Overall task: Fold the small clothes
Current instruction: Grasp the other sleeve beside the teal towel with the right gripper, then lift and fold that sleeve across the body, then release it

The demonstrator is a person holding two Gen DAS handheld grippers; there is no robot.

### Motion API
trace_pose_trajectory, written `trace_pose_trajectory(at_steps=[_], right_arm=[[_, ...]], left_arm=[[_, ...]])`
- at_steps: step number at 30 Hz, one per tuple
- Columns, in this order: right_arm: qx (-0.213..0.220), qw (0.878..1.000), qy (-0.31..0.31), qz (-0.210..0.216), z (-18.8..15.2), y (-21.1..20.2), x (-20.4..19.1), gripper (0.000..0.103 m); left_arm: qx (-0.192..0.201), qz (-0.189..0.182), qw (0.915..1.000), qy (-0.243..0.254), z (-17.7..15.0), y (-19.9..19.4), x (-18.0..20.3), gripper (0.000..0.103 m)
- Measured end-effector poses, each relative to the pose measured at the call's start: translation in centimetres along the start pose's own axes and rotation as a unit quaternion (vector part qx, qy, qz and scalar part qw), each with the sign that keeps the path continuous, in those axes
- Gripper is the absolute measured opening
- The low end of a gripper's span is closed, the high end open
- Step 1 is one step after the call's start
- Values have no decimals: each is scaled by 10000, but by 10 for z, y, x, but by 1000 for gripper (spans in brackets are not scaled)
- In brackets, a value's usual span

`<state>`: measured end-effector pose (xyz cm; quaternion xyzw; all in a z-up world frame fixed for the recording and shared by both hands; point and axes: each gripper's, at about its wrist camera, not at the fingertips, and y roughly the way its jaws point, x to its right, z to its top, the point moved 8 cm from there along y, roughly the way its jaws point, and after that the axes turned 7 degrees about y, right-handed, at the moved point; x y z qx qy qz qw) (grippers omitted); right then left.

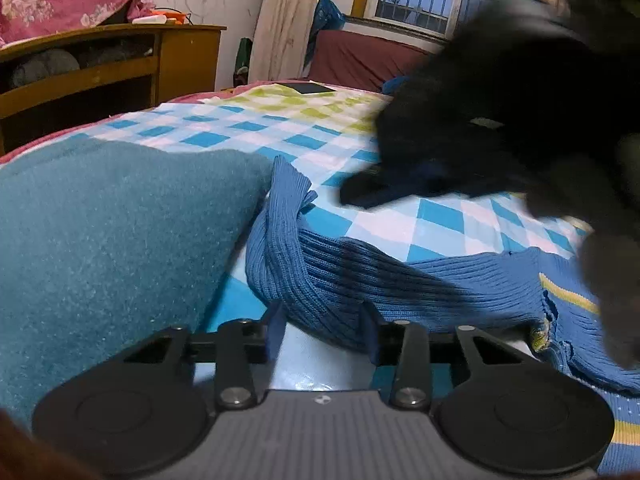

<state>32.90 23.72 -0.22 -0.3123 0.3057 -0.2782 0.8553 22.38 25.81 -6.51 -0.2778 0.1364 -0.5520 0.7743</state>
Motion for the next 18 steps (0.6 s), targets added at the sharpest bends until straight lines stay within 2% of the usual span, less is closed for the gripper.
trace_pose_trajectory(at_steps=[2,4,7,9,15,18], right_arm=[[-133,9999,8,90,5,18,-11,13],[-248,9996,-83,44,9,35,-19,19],[-387,9992,-63,27,11,53,-27,20],[-459,9989,-5,47,11,60,-30,20],[-569,9979,-33,-301,11,70,-25,21],[-565,9977,-35,-383,11,68,-20,27]], left_arm=[[0,-62,10000,-41,0,1,-1,43],[0,-114,9999,-33,0,1,-1,43],[0,-178,9998,-20,-1,1,-1,43],[-3,-206,9998,-17,-1,1,-2,43],[11,-255,9997,-60,-1,1,-4,43],[13,-257,9996,-63,-1,1,-4,43]])
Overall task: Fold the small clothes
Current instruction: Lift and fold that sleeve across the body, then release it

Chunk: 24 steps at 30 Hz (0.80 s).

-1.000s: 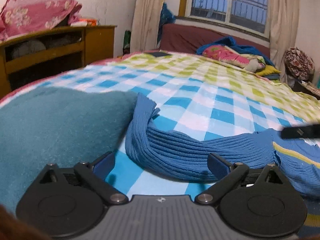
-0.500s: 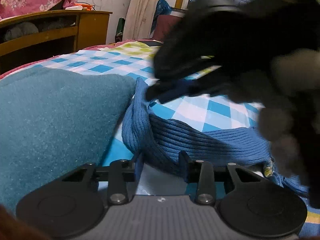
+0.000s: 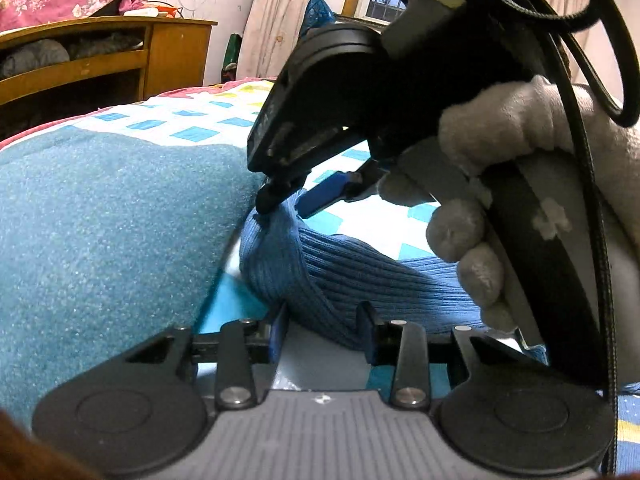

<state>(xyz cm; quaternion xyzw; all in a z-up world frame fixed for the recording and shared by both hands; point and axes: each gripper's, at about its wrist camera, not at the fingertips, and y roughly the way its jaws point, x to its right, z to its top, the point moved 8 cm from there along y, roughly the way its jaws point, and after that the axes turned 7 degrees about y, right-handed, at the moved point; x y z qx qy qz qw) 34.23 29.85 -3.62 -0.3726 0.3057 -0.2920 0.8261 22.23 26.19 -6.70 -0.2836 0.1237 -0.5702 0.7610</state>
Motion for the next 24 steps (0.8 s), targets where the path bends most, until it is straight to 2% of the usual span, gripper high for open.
trace_pose_trajectory(at_steps=[5,6,7,8,12,18,24], right_arm=[[-33,9999,-53,110,0,3,-4,28],[-13,9999,-87,107,0,4,-6,24],[20,9999,-129,84,0,4,-7,13],[56,9998,-173,62,0,3,-8,9],[271,9995,-171,6,3,-11,-4,7],[858,9961,185,3,10,-68,24,7],[1417,9875,680,-108,8,-143,74,7]], left_arm=[[5,-18,10000,13,0,0,-1,43],[6,-19,10000,23,0,0,1,43],[8,-25,10000,30,-1,-1,2,43],[9,-34,10000,33,0,0,1,43],[16,-98,9999,57,-2,-5,2,46],[158,-248,9995,97,1,-16,9,59],[346,-403,9980,336,1,-31,29,64]])
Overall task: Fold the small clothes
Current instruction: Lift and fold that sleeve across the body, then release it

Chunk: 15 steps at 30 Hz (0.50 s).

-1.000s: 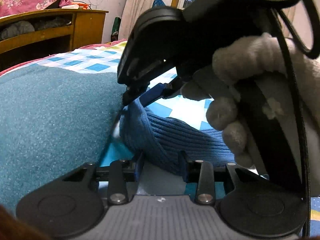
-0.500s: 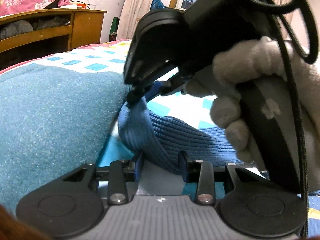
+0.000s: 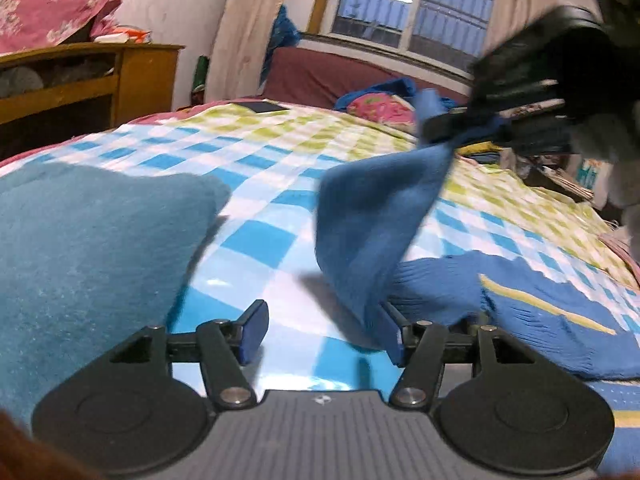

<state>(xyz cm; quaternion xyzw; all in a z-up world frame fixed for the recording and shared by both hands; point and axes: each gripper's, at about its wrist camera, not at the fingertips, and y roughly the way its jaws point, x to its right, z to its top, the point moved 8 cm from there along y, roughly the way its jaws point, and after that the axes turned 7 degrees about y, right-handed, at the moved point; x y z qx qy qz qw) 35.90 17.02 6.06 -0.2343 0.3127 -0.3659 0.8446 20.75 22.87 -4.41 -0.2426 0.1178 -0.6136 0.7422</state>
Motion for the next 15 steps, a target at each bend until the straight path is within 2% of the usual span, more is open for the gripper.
trace_pose_trajectory(at_steps=[8,15], right_arm=[[695,9938,814,-306,6,-100,101,7],[1257,9771,1593,-632,-38,-176,200,7]], left_arm=[[76,-178,9977,653,-3,-16,54,66],[-11,-283,9905,1348,-4,-19,104,69]])
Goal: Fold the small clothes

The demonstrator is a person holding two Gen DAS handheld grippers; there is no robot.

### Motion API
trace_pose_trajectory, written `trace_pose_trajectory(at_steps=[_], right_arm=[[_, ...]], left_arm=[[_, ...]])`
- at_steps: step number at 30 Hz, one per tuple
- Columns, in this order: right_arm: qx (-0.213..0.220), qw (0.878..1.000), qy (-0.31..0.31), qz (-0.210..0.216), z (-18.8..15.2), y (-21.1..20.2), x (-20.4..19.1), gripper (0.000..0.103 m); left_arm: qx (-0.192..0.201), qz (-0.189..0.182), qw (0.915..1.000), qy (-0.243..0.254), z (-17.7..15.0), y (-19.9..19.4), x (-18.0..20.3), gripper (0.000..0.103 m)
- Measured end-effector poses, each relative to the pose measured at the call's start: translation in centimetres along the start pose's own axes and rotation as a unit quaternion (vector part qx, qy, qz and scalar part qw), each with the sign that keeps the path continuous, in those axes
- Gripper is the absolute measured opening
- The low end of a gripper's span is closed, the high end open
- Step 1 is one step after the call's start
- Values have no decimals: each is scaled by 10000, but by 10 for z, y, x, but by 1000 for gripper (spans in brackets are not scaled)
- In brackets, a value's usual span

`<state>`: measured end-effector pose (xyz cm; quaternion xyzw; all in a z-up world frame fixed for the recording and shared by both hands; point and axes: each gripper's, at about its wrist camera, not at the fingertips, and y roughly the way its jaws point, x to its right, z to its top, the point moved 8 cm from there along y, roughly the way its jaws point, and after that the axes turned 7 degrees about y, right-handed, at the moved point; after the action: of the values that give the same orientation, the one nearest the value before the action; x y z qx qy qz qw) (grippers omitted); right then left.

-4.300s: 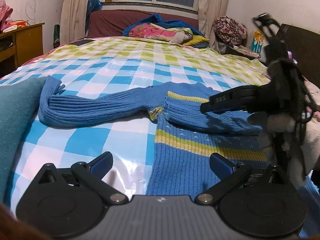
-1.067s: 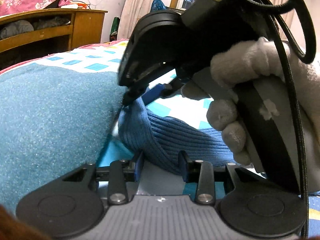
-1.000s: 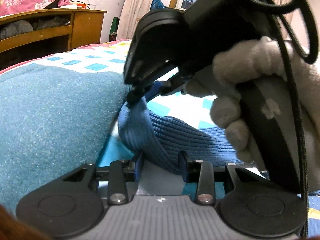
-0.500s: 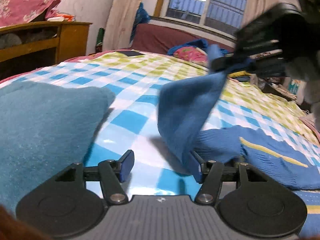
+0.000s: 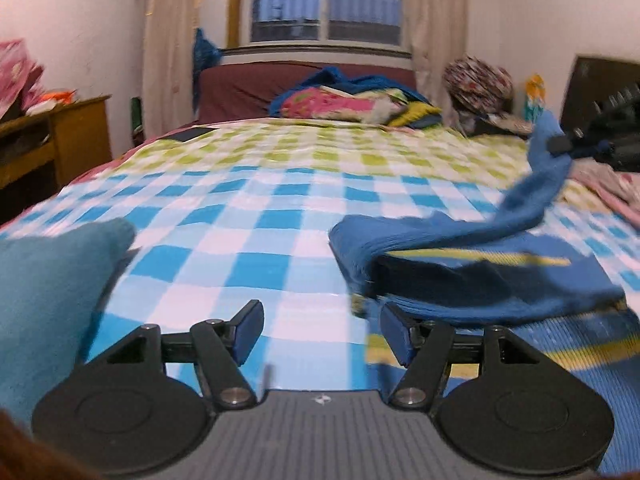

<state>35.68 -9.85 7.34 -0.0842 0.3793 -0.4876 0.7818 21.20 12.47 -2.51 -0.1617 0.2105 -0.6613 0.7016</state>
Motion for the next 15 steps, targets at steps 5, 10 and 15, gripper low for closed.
trace_pose_trajectory(at_steps=[5,10,15], right_arm=[[41,9991,226,-369,-43,-18,70,7],[-106,9966,665,-483,-81,-12,110,13],[-29,9929,1144,-311,-87,-15,131,15]], left_arm=[[-147,-5,9986,501,4,5,27,71],[-274,40,9970,721,5,8,42,71],[-389,41,9954,876,3,11,55,71]])
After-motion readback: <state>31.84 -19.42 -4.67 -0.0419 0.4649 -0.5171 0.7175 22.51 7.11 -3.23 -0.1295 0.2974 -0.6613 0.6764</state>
